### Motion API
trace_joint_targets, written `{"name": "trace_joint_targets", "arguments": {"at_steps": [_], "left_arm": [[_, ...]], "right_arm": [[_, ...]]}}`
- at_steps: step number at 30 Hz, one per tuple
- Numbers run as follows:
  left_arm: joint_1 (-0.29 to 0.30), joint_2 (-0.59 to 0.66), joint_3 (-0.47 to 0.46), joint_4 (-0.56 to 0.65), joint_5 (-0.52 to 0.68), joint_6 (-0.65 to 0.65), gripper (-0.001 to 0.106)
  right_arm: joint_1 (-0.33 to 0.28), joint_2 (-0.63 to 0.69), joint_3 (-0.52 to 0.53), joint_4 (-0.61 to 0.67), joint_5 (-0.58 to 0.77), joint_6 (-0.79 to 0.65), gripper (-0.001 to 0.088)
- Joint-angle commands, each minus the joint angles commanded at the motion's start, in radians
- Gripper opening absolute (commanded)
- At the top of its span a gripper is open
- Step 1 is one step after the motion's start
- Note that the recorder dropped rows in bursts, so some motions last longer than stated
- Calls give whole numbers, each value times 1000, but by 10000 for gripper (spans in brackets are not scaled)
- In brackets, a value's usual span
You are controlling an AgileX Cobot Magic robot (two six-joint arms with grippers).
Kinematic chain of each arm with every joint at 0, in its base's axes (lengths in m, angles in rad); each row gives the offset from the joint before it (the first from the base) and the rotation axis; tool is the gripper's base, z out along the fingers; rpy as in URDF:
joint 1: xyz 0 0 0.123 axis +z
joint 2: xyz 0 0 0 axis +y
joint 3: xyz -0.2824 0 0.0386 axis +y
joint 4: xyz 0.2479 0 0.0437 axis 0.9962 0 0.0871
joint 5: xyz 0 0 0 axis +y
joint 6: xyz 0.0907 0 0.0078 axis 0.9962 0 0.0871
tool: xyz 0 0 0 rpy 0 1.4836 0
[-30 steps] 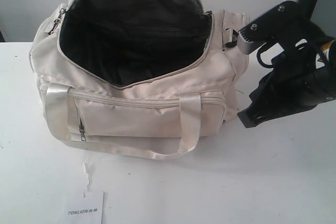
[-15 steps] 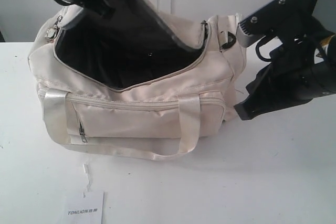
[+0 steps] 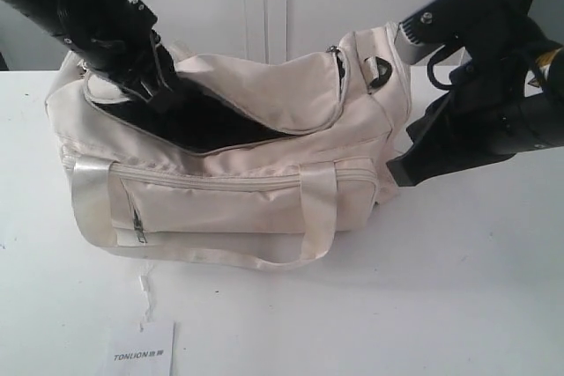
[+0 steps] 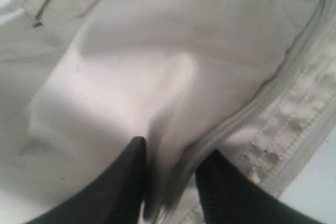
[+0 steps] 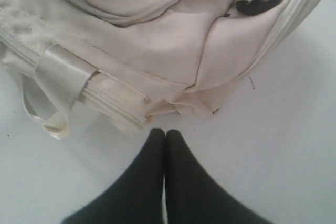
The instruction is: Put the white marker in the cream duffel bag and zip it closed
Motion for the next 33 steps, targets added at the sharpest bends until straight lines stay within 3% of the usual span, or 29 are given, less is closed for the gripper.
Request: {"name": "trace_joint_targets", "arguments": {"at_steps": [1, 4, 8, 9, 12, 14, 17, 23, 29, 33], "left_arm": [[0, -11, -2, -25, 32, 2, 690], [0, -66, -2, -38, 77, 4, 687], [15, -194, -2, 31, 53, -14, 687], [42, -210, -2, 50, 19, -38, 682], [191, -208, -2, 41, -44, -133, 593], [301, -188, 0, 26, -49, -176, 518], [404, -159, 0, -48, -64, -203, 521], [562, -79, 0, -367, -44, -144, 646], [629, 7, -2, -631, -40, -38, 646], [640, 47, -2, -682, -117, -12, 646]], "right_arm": [[0, 0, 0, 0, -4, 0, 0], [0, 0, 0, 33, -9, 0, 0], [0, 0, 0, 214, -75, -10, 0], [5, 0, 0, 290, -102, -66, 0], [47, 13, -48, 571, -139, -421, 0], [72, 63, -133, 680, -124, -487, 0], [94, 150, -242, 678, -63, -490, 0], [164, 357, -471, 673, 32, -509, 0], [217, 510, -627, 661, 46, -513, 0], [246, 576, -712, 652, 46, -514, 0]]}}
